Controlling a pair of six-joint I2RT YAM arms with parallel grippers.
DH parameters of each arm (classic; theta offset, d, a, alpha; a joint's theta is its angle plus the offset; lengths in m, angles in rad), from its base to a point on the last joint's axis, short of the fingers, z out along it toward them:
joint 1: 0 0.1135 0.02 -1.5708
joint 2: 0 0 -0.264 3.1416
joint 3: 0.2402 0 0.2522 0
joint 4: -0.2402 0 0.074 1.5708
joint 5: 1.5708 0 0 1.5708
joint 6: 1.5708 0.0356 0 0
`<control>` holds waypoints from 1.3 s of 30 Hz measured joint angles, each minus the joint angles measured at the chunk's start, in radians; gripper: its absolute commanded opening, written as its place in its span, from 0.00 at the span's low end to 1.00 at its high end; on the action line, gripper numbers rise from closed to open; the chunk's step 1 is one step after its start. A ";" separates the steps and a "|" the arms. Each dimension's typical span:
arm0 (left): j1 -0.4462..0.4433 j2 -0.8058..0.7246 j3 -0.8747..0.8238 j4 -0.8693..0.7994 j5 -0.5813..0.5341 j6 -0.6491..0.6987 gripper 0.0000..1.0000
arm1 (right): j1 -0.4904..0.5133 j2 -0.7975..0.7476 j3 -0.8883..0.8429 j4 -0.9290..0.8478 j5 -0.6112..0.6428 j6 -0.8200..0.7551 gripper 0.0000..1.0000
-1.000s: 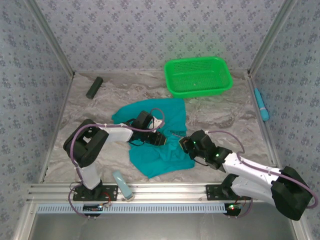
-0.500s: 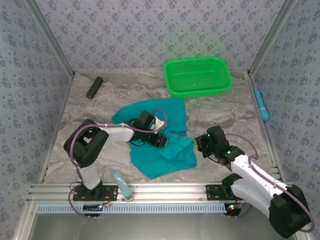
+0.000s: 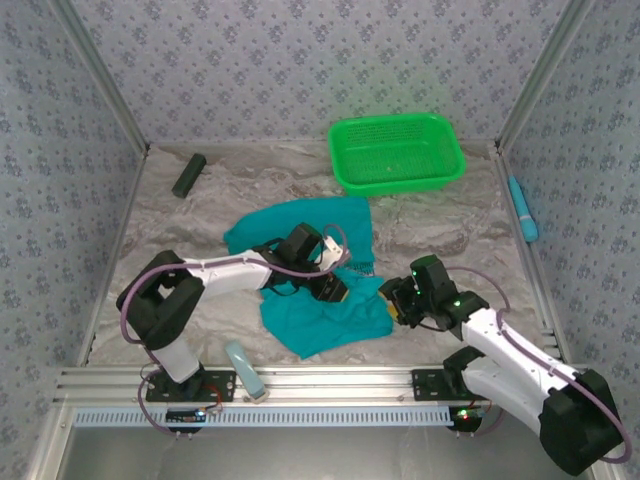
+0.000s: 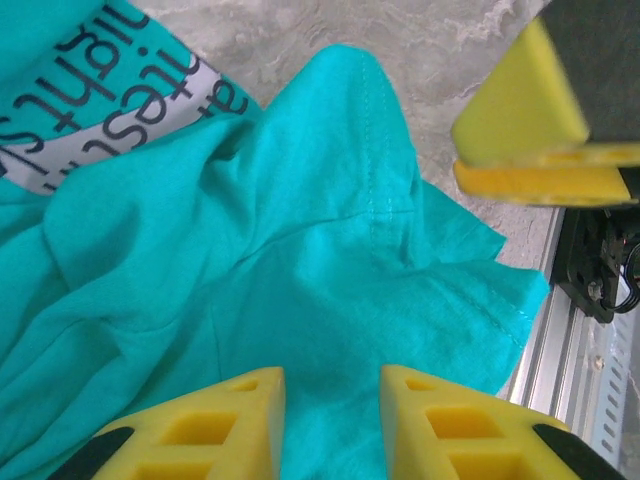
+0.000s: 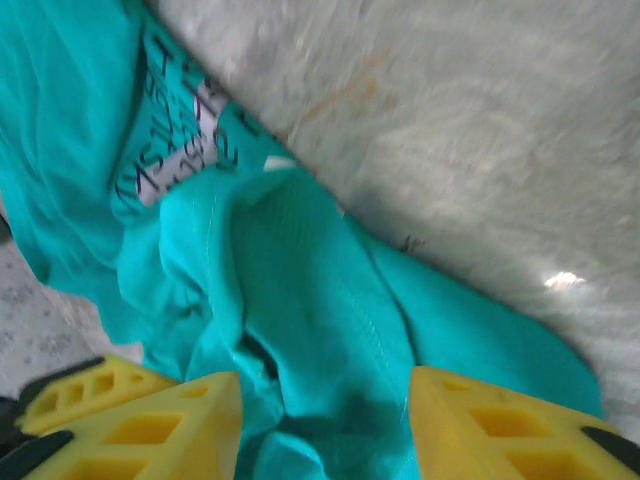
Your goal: Fold the inside-out t-shirt
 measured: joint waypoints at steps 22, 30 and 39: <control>-0.034 -0.103 -0.167 0.168 0.004 0.108 0.30 | 0.063 0.278 0.140 0.060 -0.026 -0.009 0.06; -0.034 -0.103 -0.177 0.169 0.002 0.129 0.30 | 0.047 0.262 0.164 0.051 -0.007 -0.010 0.00; -0.034 -0.103 -0.180 0.168 -0.001 0.150 0.30 | -0.123 0.216 0.193 0.018 0.032 -0.097 0.46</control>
